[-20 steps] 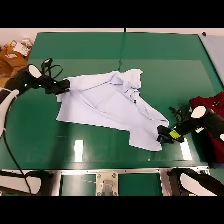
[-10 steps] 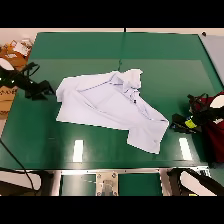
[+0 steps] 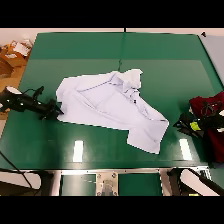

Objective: Fold the shirts.

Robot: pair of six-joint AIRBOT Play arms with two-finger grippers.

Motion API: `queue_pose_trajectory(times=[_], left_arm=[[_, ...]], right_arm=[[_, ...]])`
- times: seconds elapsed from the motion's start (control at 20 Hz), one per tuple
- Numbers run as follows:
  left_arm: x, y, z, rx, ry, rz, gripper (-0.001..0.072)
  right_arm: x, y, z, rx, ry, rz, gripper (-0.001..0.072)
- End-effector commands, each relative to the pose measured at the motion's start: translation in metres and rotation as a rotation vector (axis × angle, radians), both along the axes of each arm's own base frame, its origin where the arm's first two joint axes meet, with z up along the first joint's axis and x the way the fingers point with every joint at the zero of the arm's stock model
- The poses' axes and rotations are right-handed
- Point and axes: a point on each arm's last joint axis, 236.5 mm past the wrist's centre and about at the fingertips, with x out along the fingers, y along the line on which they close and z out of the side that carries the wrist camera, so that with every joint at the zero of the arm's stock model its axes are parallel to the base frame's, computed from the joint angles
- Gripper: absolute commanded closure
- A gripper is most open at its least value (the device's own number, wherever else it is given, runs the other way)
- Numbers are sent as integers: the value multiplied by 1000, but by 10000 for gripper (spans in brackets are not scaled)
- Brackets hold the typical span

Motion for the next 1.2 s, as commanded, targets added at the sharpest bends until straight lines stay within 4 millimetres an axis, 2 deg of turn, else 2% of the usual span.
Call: queue_pose_trajectory(times=[0.0, 0.05, 0.2, 0.35, 0.45, 0.55, 0.6, 0.65, 0.7, 0.8, 0.85, 0.9, 1.0, 1.1, 1.15], left_arm=[[-11, -22, -5, -55, -20, -54, 635], [-13, -23, -3, -65, -17, -68, 681], [-15, -18, -3, -38, -17, -93, 681], [-13, -17, -4, -31, -22, -88, 681], [-11, -16, -4, -26, -27, -84, 681], [-10, -15, -5, -21, -31, -82, 681], [-10, -15, -5, -20, -32, -81, 681], [-10, -15, -5, -20, -32, -82, 681], [-10, -15, -5, -20, -31, -83, 681], [-10, -15, -1, -19, -42, -85, 682], [-8, -15, 10, -18, -63, -95, 683], [-5, -15, 25, -15, -98, -109, 683], [11, -12, 75, 19, -234, -128, 683], [29, -8, 146, 75, -418, -125, 682], [36, -9, 192, 104, -534, -124, 682]], right_arm=[[7, 0, -17, 13, -32, -47, 345], [8, 3, -20, 27, -32, -32, 345], [21, 18, -31, 112, -73, 17, 346], [41, 24, -46, 153, -142, 37, 348], [42, 30, -53, 188, -141, 49, 353], [39, 33, -55, 200, -136, 82, 471], [37, 35, -54, 209, -137, 99, 494], [36, 38, -52, 223, -133, 108, 551], [34, 40, -50, 233, -132, 121, 692], [34, 43, -45, 252, -131, 135, 693], [38, 47, -37, 280, -141, 139, 694], [44, 54, -23, 324, -164, 141, 694], [70, 74, 33, 437, -305, 181, 694], [101, 87, 121, 502, -539, 211, 694], [115, 91, 178, 506, -699, 228, 694]])
